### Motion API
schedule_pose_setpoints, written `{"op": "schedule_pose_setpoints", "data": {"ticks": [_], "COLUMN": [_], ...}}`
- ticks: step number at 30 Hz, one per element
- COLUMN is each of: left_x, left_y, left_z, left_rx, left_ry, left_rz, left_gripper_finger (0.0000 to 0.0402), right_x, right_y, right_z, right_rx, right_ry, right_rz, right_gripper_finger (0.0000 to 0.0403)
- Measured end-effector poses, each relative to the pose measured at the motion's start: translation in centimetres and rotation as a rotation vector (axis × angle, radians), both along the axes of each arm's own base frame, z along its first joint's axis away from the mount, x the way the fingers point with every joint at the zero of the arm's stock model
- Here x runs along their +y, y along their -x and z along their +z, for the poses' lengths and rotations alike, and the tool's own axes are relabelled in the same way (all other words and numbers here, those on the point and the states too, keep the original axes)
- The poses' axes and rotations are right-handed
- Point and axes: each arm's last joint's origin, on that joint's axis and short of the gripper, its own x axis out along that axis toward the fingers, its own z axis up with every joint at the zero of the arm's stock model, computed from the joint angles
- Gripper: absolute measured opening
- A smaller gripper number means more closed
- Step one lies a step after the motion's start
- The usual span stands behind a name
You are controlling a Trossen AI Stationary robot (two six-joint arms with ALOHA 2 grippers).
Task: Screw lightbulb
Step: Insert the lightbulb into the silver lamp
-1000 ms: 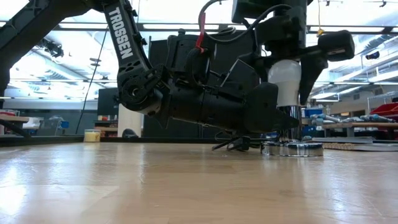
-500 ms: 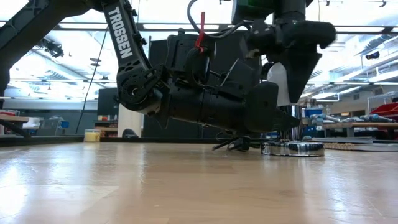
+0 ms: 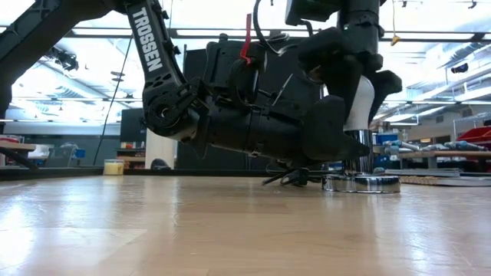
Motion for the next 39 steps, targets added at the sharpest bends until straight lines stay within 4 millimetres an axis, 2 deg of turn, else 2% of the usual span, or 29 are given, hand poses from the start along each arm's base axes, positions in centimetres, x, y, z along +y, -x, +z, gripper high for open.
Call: {"op": "schedule_pose_setpoints", "data": {"ticks": [5,10,16,23,30,39], "left_x": [0.0,0.1,0.1,0.1,0.2,0.2], "left_y": [0.0,0.0,0.0,0.0,0.0,0.0], "left_z": [0.0,0.0,0.0,0.0,-0.1,-0.2], "left_rx": [-0.002,-0.003,0.001,0.006,0.013,0.026], "left_ry": [0.004,0.008,0.007,0.006,0.004,0.001], "left_rz": [-0.003,-0.004,-0.004,-0.004,0.001,-0.002], "left_gripper_finger": [0.0194,0.0194,0.0194,0.0194,0.0194,0.0194], "right_x": [0.2,0.2,0.0,0.1,0.5,2.7], "right_y": [0.4,0.5,0.4,0.3,0.2,0.3], "right_z": [0.0,-0.1,-0.1,0.2,2.8,5.4], "right_rx": [0.068,0.095,0.079,0.067,0.055,0.029], "right_ry": [-0.060,-0.075,-0.063,-0.062,-0.013,0.041], "right_rz": [-0.256,-0.431,-0.442,-0.461,-0.449,-0.408], "right_gripper_finger": [0.0280,0.0270,0.0266,0.0298,0.0317,0.0318]}}
